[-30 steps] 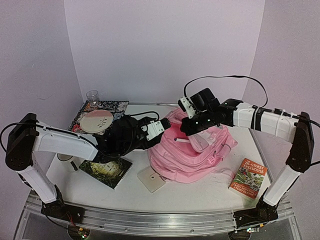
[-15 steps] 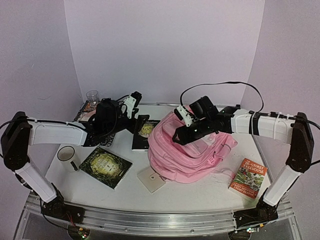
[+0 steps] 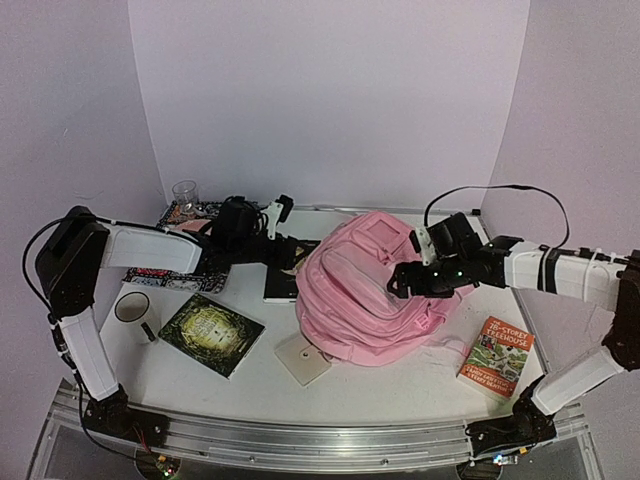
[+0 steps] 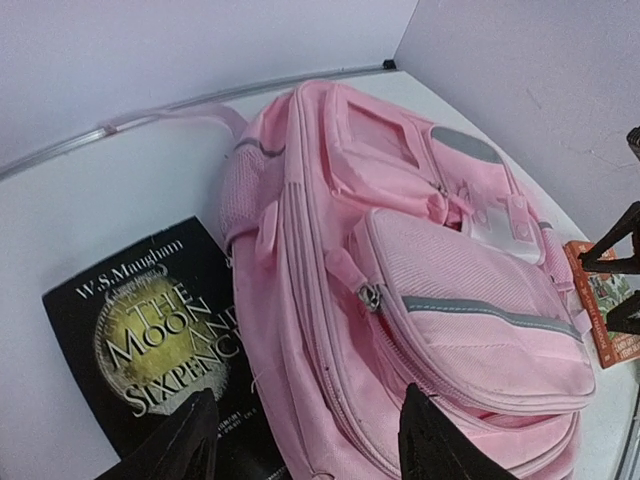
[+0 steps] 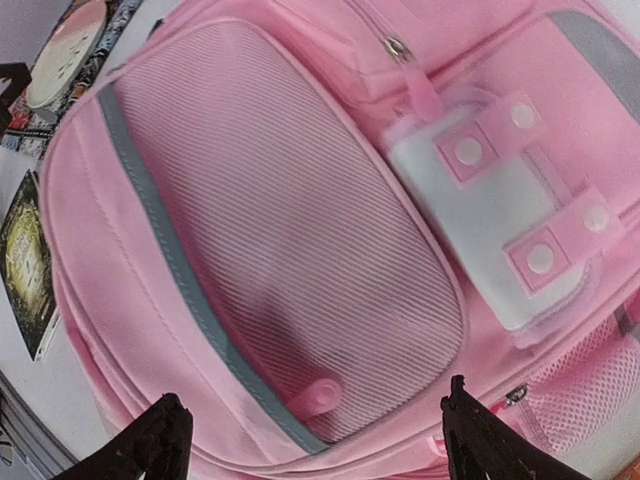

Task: Pack the student bag
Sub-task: Put down the pen in the upper front pocket of the bag, then adjust the student bag at the center of the board, then hold the upper front pocket of the student bag.

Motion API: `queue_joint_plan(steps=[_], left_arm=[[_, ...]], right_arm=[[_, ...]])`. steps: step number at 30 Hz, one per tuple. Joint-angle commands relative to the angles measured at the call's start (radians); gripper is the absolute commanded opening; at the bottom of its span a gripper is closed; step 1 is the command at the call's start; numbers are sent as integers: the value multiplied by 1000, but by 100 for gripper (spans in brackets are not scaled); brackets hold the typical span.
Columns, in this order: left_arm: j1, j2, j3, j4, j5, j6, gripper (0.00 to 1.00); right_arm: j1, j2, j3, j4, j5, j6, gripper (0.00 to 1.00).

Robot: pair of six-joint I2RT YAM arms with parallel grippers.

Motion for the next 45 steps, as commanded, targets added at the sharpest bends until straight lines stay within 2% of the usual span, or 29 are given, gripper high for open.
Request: queue_joint_plan(steps=[1, 6, 16, 20, 28, 31, 33, 38, 45], left_arm=[[2, 68, 105, -94, 81, -56, 60], [2, 115, 125, -109, 157, -92, 51], [0, 121, 61, -85, 326, -186, 7], [-18, 94, 21, -65, 360, -219, 0], [-75, 4, -81, -36, 289, -273, 1], [-72, -57, -120, -36, 193, -278, 11], [-66, -68, -120, -36, 149, -282, 21], [-54, -5, -49, -36, 166, -294, 35], [-52, 117, 43, -36, 231, -320, 38]], right_arm=[[-31, -23, -99, 84, 12, 133, 87], [-33, 35, -146, 221, -25, 182, 86], [-109, 138, -40, 255, 7, 64, 82], [-122, 176, 21, 255, -2, 3, 82], [-124, 226, 142, 181, -15, -98, 78], [-119, 217, 175, 132, -47, -131, 77], [-102, 220, 199, 94, -48, -151, 77], [-36, 253, 283, 33, -31, -153, 76], [56, 371, 456, -55, 0, -136, 70]])
